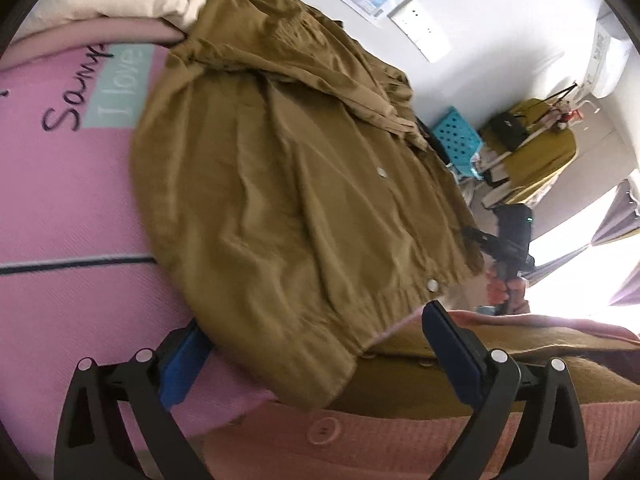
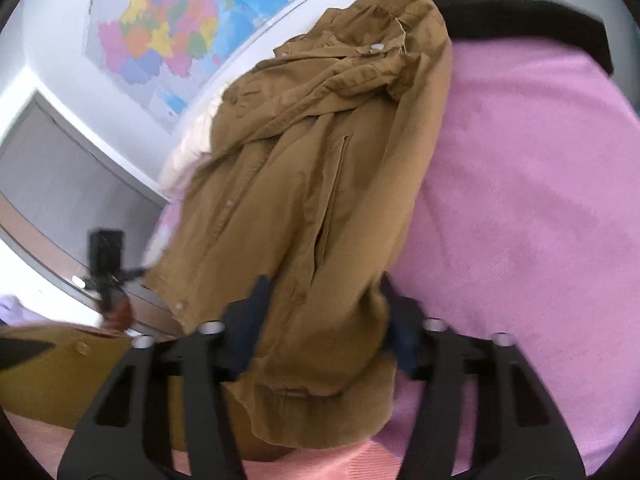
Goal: Fold large clothes
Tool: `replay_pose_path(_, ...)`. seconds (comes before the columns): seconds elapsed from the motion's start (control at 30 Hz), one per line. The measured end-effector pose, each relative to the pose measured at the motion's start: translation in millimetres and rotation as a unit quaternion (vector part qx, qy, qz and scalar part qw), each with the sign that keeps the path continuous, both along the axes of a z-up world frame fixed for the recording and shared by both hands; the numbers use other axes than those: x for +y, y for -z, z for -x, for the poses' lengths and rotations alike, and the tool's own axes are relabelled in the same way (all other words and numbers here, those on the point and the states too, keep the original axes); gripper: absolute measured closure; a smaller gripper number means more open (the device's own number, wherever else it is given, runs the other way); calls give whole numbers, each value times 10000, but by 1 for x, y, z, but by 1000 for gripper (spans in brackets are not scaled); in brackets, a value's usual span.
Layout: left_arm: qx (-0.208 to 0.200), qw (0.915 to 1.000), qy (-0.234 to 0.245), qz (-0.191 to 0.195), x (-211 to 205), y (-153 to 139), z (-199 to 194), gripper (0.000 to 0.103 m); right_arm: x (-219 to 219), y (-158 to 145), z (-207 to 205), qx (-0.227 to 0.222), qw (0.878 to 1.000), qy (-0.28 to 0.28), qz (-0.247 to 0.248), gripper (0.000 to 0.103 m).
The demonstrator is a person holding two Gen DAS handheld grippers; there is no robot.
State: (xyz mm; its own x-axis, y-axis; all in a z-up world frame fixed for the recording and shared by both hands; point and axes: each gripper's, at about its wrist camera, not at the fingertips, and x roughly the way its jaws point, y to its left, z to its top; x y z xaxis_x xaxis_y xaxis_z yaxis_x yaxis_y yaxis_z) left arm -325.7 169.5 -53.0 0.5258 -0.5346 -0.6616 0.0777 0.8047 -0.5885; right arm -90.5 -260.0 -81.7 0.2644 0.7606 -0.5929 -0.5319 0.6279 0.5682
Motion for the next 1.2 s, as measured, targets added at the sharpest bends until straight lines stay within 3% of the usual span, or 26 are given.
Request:
replay_pose_path(0.07,-41,9999,-113,-7,-5,1,-4,7,3,3,0,21,10000,-9,-33,64)
replay_pose_path(0.1,-44,9997,-224,-45,-6,1,-7,19,5,2,0,17,10000,-17,-47,67)
replay_pose_path(0.13,26,9993,-355,-137,-6,2,-11,38,6,2,0,66,9999,-13,-121,81)
replay_pose_path(0.17,184,9978,-514,-374,-7,5,-16,73,7,-1,0,112,9997,4,-224,88)
replay_pose_path(0.2,349,9954,-663,-603,-6,6,-20,84,7,-5,2,66,9996,-4,-291,89)
replay_pose_path(0.27,258,9958,-704,-529,-2,-1,-19,91,6,-22,13,-186,9985,-72,-502,92)
replay_pose_path(0.43,-499,9961,-678,-247,-1,-41,5,96,-3,-66,39,-694,9940,-186,-824,96)
replay_pose_path(0.53,-587,9965,-480,-358,-7,-45,19,96,-10,-84,54,-945,9911,-378,-856,96)
replay_pose_path(0.6,-627,9971,-381,-209,-3,-41,26,95,-8,-78,54,-851,9936,-372,-636,96)
replay_pose_path(0.67,-485,9979,-429,31,5,-28,23,92,-5,-52,45,-367,9973,-433,-471,83)
replay_pose_path(0.77,-94,9985,-546,-18,13,-2,14,79,-3,-17,34,79,9995,-270,-106,74)
replay_pose_path(0.8,24,9985,-548,14,16,4,11,64,-4,-11,32,144,9995,-228,-136,71)
replay_pose_path(0.83,162,9983,-536,155,17,13,7,57,-6,-5,31,230,9994,-183,-198,63)
replay_pose_path(0.9,39,9981,-508,351,18,14,5,46,-6,4,31,293,9991,-192,-225,55)
replay_pose_path(0.97,19,9985,-451,321,14,11,3,43,-7,8,31,349,9987,-161,-325,55)
replay_pose_path(1.0,43,9986,-471,238,11,9,2,46,-7,7,31,338,9986,-182,-352,62)
replay_pose_path(1.03,83,9986,-496,170,9,8,0,56,-8,4,33,327,9982,-225,-442,83)
replay_pose_path(1.07,115,9984,-528,154,7,8,-1,87,-9,-1,36,261,9976,-276,-584,85)
replay_pose_path(1.1,131,9981,-589,126,6,6,-3,95,-9,-4,39,184,9974,-308,-625,87)
replay_pose_path(1.2,-193,9977,-643,-121,5,-11,4,96,-11,-27,43,-60,9951,-338,-922,89)
